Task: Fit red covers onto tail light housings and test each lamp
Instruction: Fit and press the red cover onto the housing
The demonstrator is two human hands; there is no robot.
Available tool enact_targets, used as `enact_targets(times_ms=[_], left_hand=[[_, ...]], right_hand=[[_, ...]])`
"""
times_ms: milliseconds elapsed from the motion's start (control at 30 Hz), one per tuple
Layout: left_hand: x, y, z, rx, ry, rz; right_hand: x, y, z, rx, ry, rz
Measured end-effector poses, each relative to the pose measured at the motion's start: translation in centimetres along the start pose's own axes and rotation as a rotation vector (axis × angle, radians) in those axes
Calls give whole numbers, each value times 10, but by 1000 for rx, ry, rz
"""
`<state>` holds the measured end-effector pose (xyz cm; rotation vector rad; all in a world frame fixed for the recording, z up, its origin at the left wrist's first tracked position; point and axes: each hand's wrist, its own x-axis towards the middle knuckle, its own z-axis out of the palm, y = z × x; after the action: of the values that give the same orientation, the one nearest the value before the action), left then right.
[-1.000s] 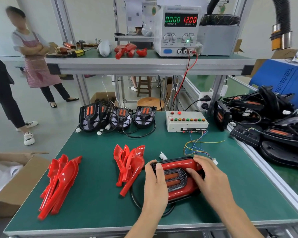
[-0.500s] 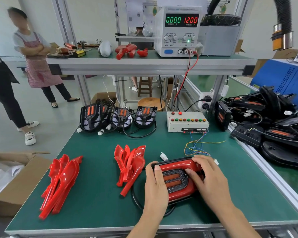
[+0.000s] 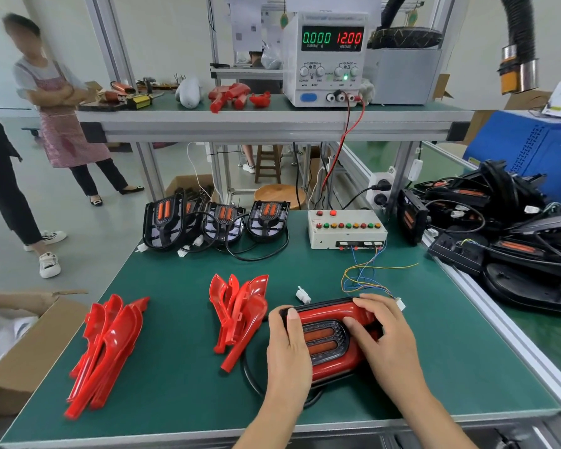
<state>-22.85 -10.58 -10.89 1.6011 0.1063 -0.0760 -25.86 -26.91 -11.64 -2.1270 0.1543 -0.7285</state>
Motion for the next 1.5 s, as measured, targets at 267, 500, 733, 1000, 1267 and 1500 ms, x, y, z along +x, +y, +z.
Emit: enact_targets(times_ms=[267,500,733,1000,1267,1500], left_hand=[[2,1,0,-23,3,30],[2,2,0,-35,10,7],[3,3,-4,-95,5,-52],[5,0,-9,-134,-8,-58],[4,2,-12,-107,-12,-59],[4,1,-12,-163,-37,-66]], right_hand=[[1,-1,2,147,17,76],[1,0,1,186,11,108],[7,3,-2,481,-20,387],[16,-1,-10,860,-257,679],[20,-9,-15,948,-269,817],[22,-12,-14,958,-237,836]])
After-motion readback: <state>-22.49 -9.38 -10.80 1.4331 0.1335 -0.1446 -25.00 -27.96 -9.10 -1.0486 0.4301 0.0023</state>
